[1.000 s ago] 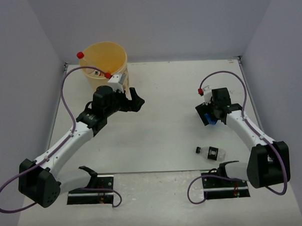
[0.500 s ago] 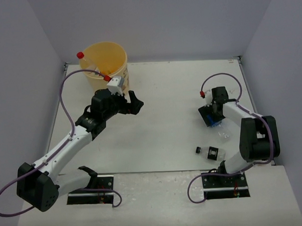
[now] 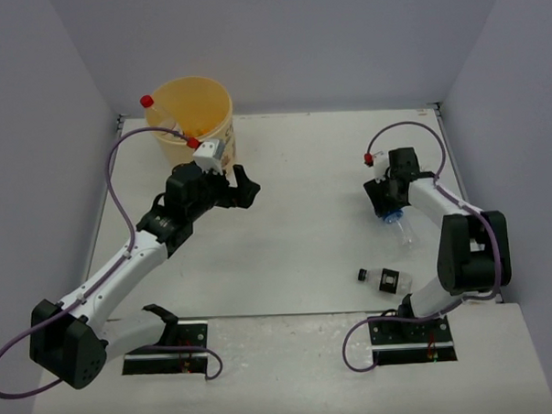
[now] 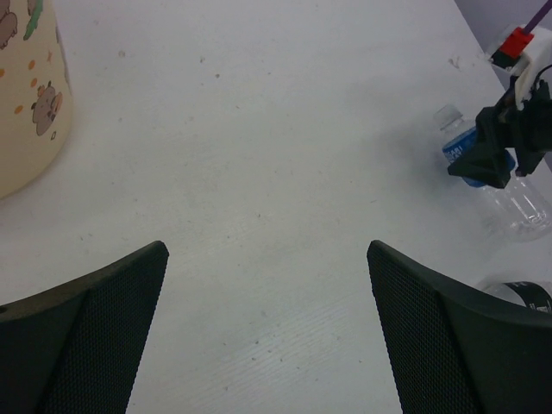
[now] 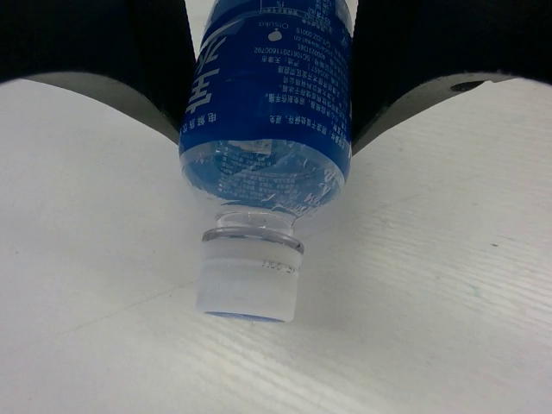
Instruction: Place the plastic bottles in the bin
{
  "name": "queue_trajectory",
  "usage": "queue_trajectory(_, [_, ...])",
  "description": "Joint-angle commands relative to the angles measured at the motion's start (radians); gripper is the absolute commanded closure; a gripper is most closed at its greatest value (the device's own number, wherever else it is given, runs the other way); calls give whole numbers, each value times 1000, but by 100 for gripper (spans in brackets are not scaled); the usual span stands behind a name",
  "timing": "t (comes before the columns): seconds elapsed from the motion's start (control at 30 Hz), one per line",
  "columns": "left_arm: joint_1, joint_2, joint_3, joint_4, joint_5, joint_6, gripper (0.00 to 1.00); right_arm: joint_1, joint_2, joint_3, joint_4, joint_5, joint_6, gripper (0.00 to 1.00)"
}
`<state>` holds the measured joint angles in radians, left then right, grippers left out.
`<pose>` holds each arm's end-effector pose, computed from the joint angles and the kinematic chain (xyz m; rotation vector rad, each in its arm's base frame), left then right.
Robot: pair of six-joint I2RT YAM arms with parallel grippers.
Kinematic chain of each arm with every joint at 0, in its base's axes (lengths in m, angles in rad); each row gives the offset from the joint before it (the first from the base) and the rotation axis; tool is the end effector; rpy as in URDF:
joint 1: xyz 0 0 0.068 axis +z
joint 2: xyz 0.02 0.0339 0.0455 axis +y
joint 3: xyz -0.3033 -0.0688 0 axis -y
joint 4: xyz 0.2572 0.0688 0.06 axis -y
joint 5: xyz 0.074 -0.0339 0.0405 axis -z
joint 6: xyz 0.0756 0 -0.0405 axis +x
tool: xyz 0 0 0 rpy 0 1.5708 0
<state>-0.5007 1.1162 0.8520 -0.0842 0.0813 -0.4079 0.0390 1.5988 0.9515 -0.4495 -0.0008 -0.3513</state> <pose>0.2525 -0.1451 0.3258 0.1481 1.9737 -0.6807 0.3379 0.0132 0.1763 -0.5183 2.6207 -0.0993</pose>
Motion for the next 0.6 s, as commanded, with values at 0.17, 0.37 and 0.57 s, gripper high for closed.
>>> queue_trajectory(0.17, [-4,11,15,73,123,-39,0,7,-352,16,286,-447,331,84])
queue_trajectory(0.37, [-6,-6,-66,334,428,-104,0,16,-481,-70,672,-565,1001,85])
queue_trajectory(0.57, [-116,59,-51,510,491,-118,0,228,-564,-75,742,-396,1222,78])
